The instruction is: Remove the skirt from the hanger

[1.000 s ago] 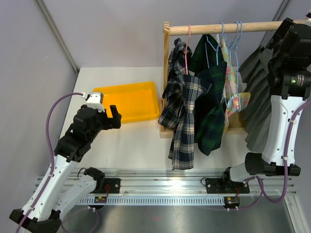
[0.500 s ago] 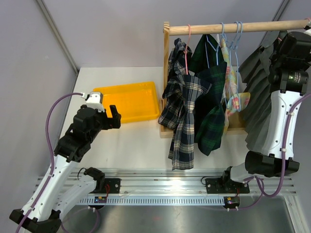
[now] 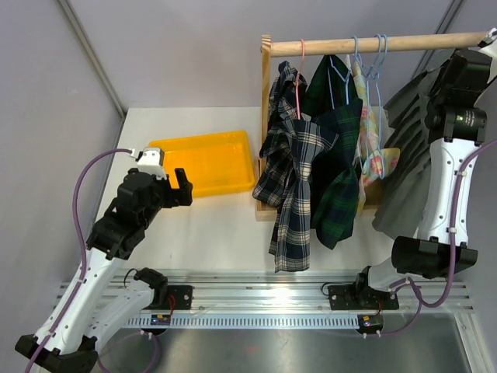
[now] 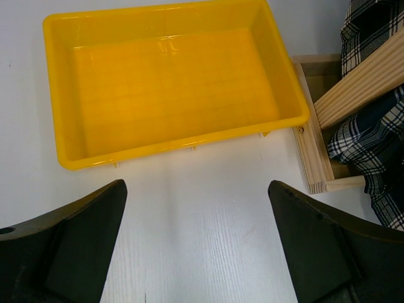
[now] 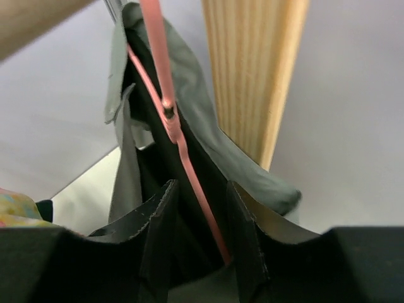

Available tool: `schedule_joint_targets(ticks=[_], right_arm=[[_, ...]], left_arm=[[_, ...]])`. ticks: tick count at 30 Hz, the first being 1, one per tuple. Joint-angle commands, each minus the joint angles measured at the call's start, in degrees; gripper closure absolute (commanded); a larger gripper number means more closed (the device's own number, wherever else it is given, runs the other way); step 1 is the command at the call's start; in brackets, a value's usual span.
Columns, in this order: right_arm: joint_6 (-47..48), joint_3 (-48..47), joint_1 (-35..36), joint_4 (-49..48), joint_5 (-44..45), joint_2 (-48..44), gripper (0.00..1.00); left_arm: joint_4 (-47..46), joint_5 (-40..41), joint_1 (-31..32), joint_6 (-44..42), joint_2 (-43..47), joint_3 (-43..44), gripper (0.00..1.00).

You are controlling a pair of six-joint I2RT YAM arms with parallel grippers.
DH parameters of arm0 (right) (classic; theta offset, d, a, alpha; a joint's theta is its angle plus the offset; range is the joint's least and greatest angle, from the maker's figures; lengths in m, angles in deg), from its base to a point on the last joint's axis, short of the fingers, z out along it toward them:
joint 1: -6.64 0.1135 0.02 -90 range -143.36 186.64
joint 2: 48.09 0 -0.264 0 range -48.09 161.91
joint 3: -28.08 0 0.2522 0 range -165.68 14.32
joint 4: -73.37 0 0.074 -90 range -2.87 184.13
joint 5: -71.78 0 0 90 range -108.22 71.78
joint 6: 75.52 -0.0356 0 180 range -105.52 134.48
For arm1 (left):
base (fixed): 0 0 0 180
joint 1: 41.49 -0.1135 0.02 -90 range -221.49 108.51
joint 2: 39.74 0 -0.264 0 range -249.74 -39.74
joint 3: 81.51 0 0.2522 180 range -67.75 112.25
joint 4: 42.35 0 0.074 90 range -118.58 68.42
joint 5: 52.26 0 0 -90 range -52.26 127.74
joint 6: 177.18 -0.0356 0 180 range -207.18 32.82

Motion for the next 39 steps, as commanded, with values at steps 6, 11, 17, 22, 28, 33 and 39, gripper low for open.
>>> schedule_joint_targets(ticks=[6,11,17,22,28,33,39], right_arm=[[-1.16,-10.03,-0.07,-1.16,-1.99,7.54,0.57],[-0.37,-13.81,-0.07,-1.16,-0.94,9.56,0.57],[-0.28,-15.48,-0.07,-0.9,0.29,8.78,0.62],[0.86,-14.25,-0.07,-2.74,2.23,6.49,0.62],[0.86,-14.43,-0.07,-3.27,2.67,4.82,1.0],[1.13,-15.92,-0.07,-3.54,1.62,3.5,1.0],[-0.36,-19.7,-0.07,-2.21,-4.08,1.48,1.0]], left_arm=[[-1.88,0.98,-0.24,-0.61,0.17,0.35,0.01],[-1.97,1.06,-0.24,-0.61,0.17,0.26,0.01],[-2.06,0.71,-0.24,-0.61,-0.27,0.18,0.01],[-2.06,0.36,-0.24,-0.7,-0.53,0.09,0.01],[-2.32,0.18,-0.24,-0.87,-0.88,-0.09,0.01],[-2.67,1.33,-0.24,-0.88,-0.97,-0.26,0.01],[-3.29,2.21,-0.24,-0.96,-1.67,-0.09,0.01]])
